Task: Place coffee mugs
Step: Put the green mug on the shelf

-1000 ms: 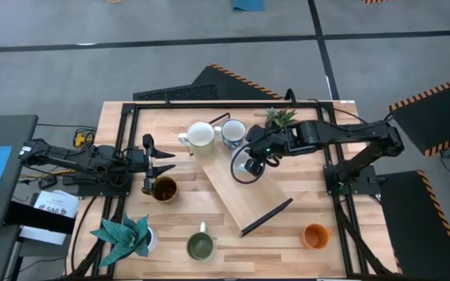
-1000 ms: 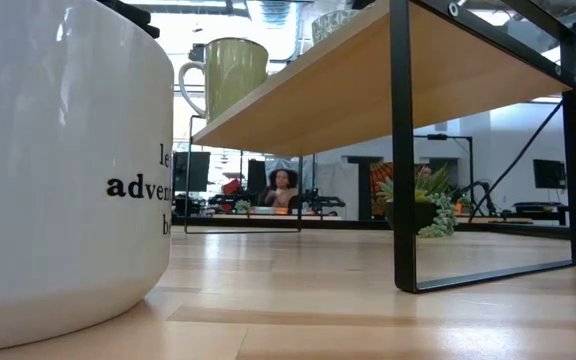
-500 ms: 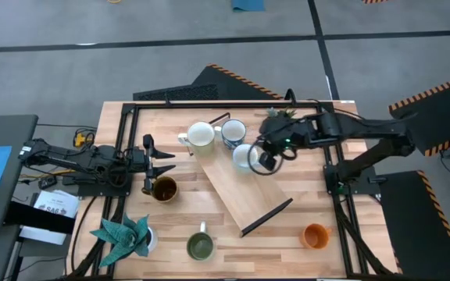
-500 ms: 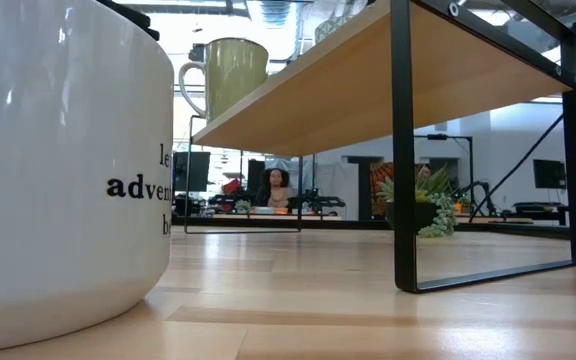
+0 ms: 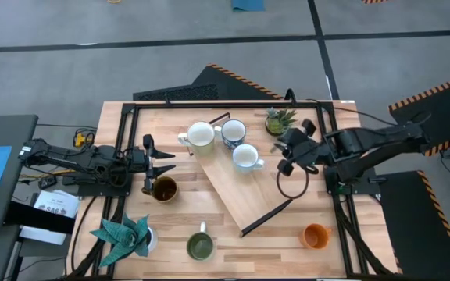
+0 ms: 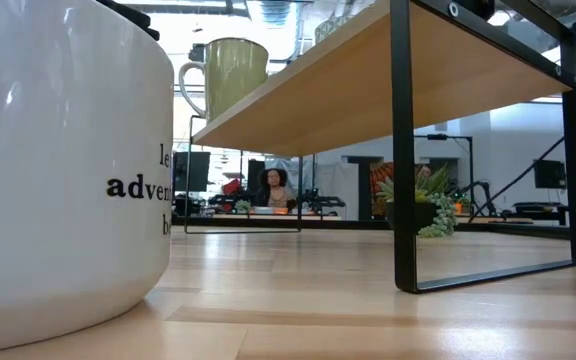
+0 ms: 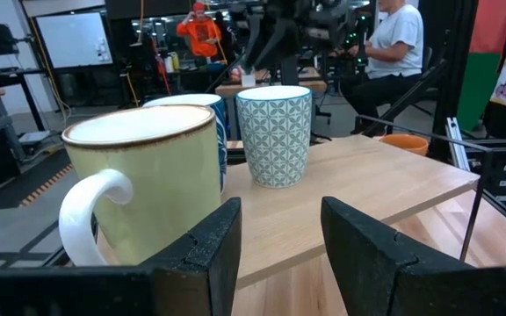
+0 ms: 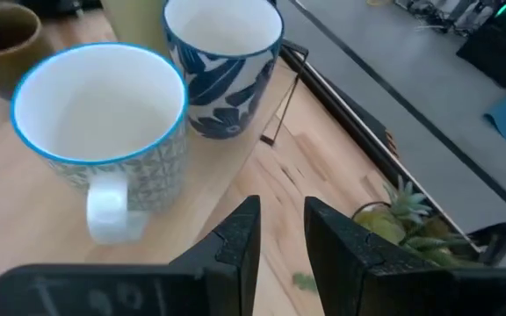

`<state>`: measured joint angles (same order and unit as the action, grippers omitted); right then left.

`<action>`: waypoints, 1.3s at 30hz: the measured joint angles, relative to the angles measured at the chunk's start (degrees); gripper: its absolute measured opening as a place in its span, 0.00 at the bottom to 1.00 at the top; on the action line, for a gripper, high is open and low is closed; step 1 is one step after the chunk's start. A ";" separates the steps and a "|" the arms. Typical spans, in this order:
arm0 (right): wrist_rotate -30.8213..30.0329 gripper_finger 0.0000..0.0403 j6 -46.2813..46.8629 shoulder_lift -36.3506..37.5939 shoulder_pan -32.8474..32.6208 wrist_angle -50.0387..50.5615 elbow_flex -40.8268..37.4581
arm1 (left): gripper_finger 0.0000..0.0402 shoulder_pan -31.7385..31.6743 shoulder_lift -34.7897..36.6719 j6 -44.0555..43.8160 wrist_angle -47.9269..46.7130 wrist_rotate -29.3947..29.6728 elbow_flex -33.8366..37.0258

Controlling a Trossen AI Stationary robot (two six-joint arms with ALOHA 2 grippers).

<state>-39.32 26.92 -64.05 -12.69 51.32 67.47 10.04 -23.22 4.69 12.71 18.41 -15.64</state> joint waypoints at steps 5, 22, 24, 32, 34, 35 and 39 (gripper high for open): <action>-4.19 0.29 1.57 4.45 0.07 -1.93 -7.68 | 0.36 0.00 -0.01 -0.22 -0.09 -0.01 0.00; 14.73 0.29 -21.26 26.14 -0.46 -59.15 -41.27 | 0.36 0.01 0.00 0.01 -0.31 -0.02 0.00; 17.41 0.29 -22.79 27.39 0.47 -63.90 -43.95 | 0.36 0.01 0.00 0.01 -0.33 -0.02 0.00; 18.66 0.29 -23.96 29.70 2.46 -67.14 -47.68 | 0.36 0.00 -1.65 -4.52 -13.60 -1.71 -5.55; 18.65 0.29 -23.96 29.71 2.72 -67.11 -47.91 | 0.36 0.04 -3.85 -7.27 -26.00 -2.19 -10.34; 18.65 0.29 -23.96 29.68 2.71 -67.08 -47.94 | 0.36 0.03 -5.25 -8.94 -31.10 -2.21 -12.50; 18.63 0.29 -23.70 29.65 2.71 -67.13 -47.94 | 0.36 -0.02 -10.31 -14.90 -42.55 -7.07 -17.23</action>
<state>-20.69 3.22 -34.39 -9.98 -15.81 19.53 10.02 -33.54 -10.21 -29.84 11.35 -32.87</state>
